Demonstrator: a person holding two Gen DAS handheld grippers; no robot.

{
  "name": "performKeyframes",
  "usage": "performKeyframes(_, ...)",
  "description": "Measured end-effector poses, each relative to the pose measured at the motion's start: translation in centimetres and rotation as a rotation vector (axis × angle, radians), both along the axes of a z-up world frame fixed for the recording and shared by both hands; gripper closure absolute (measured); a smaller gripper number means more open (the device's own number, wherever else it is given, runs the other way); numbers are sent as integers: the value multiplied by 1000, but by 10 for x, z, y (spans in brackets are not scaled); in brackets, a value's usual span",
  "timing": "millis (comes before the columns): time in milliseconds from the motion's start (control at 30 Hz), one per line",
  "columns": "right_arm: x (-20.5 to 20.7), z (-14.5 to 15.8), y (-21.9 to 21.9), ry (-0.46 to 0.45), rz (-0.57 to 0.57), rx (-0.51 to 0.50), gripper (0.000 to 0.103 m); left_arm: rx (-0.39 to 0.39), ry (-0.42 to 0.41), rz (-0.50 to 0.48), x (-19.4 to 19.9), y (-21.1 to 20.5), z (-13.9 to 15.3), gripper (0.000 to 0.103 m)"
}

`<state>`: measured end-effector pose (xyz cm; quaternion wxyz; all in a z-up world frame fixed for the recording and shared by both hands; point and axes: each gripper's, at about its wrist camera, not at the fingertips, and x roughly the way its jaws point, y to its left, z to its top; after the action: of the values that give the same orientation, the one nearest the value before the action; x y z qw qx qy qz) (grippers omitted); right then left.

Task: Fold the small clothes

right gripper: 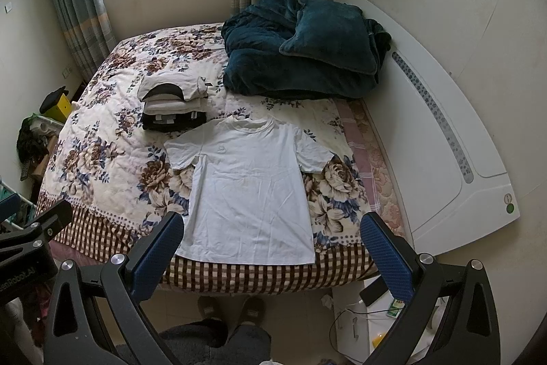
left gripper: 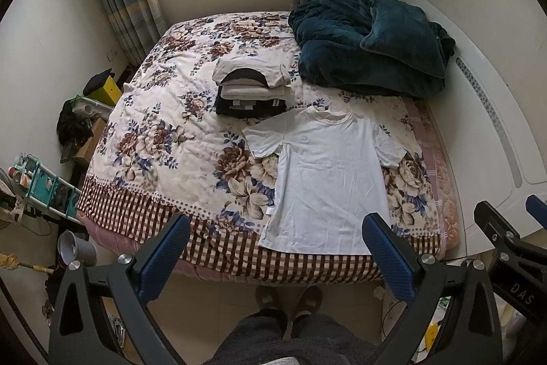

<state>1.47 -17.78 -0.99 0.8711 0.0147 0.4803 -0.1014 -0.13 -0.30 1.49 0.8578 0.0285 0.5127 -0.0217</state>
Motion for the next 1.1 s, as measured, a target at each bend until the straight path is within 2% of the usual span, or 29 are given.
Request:
performKeyframes(500,3,7,-2,-7,3,0,0,1,-5,0,2,-2,3,0)
performKeyframes(700,3,9,-3,-8,3,1,0,-6,-7,-9,19,-13,10,0)
performKeyframes(967,8,10,-5,7,-10,5,0,-8,-7,-26,27,-10,3,0)
performKeyframes(1100,12,-1,0,20,-31,6,0,-6,-26,-41,27,-6,-5,0)
